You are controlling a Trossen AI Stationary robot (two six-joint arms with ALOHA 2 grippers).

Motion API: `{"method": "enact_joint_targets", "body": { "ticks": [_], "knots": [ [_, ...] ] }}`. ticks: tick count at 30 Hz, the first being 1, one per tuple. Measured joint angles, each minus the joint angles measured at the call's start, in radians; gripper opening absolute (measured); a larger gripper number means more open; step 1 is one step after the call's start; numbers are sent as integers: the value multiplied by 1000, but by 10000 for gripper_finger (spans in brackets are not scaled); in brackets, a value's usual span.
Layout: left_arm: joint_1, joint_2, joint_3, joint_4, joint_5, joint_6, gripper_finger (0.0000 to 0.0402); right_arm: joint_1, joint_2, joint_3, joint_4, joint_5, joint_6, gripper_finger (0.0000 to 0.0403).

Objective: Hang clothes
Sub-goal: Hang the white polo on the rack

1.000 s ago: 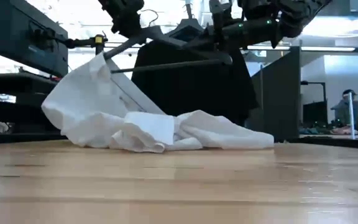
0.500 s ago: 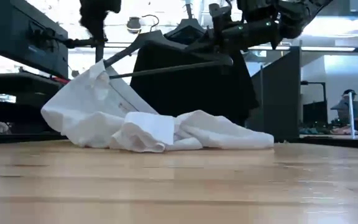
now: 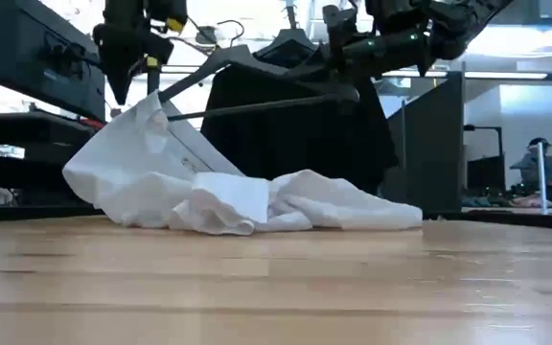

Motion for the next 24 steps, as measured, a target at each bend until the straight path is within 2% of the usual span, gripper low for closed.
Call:
{"method": "enact_joint_targets", "body": {
  "ticks": [2,4,10,17,21,24],
  "knots": [
    [6,0,-13,83,15,47,145,-1,0,0,-1,0,0,29],
    [9,0,-13,159,79,81,145,-3,0,-1,-2,0,0,29],
    [11,0,-12,231,257,107,145,-3,1,-1,-5,-11,-14,29],
    [-11,-3,-11,270,257,57,145,-2,1,-1,-5,-16,-15,29],
    [-12,-15,-10,183,187,-29,145,-2,1,-2,-1,-27,-18,29],
    [-12,-35,-10,157,177,-84,145,-2,1,-2,0,-33,-19,29]
  ]
}}
